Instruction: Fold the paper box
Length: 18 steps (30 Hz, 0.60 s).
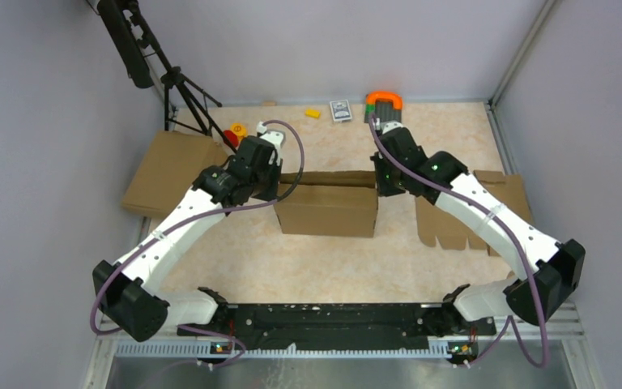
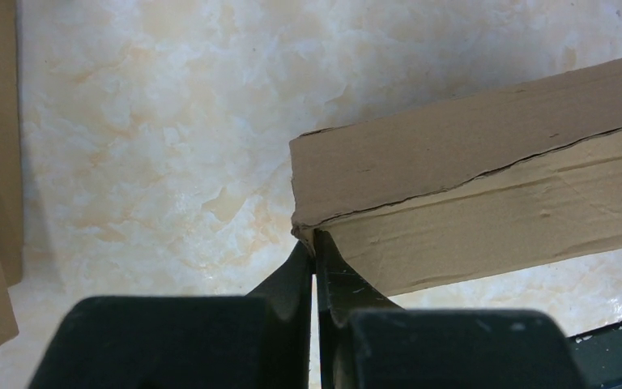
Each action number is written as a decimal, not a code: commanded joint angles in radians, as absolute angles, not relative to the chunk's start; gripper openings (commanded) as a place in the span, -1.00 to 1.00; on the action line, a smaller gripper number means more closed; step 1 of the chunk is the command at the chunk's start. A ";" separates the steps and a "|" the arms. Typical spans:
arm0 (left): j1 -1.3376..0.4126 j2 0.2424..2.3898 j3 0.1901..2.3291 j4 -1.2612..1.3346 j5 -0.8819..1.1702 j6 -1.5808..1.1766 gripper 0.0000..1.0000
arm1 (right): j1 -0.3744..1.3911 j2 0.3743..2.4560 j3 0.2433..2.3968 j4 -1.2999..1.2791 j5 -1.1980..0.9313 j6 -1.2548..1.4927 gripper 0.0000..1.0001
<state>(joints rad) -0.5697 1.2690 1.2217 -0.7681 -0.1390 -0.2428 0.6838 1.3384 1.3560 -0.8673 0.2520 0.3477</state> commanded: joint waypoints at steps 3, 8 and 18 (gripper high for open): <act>-0.576 1.279 1.253 -0.772 -0.132 -0.268 -1.00 | 0.683 1.374 1.422 -0.938 0.192 0.429 -1.00; -0.587 1.287 1.257 -0.770 -0.146 -0.280 -1.00 | 0.683 1.426 1.472 -0.984 0.180 0.445 -1.00; -0.605 1.272 1.239 -0.751 -0.170 -0.302 -1.00 | 0.683 1.496 1.562 -1.046 0.171 0.498 -1.00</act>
<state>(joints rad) -0.5884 1.2747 1.2263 -0.7757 -0.1886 -0.2718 0.6777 1.4792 1.4948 -1.0401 0.2207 0.4545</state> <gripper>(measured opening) 0.002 0.007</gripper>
